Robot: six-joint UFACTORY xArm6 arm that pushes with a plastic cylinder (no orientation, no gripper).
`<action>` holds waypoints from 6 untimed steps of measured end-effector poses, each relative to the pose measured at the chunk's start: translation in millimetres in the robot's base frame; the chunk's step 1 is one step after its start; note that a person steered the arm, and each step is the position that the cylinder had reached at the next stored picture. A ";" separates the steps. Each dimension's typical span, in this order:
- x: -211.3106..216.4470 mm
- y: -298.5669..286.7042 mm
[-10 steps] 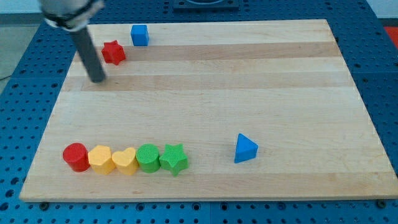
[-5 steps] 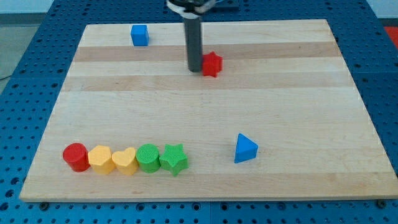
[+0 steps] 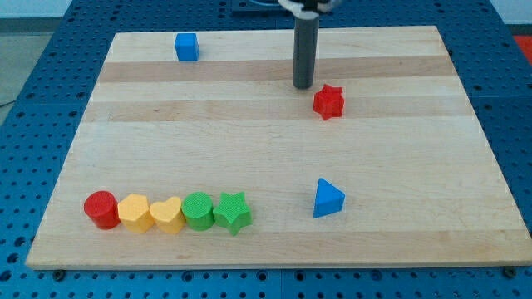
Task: Push the red star above the blue triangle
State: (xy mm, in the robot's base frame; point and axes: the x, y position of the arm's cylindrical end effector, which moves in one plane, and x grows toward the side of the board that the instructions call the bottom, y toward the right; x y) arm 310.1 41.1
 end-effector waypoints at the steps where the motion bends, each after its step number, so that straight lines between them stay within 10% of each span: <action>1: -10.3 25.2; 4: 140.3 -33.7; 6: 46.7 -59.2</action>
State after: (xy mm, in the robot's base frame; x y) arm 356.8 -18.1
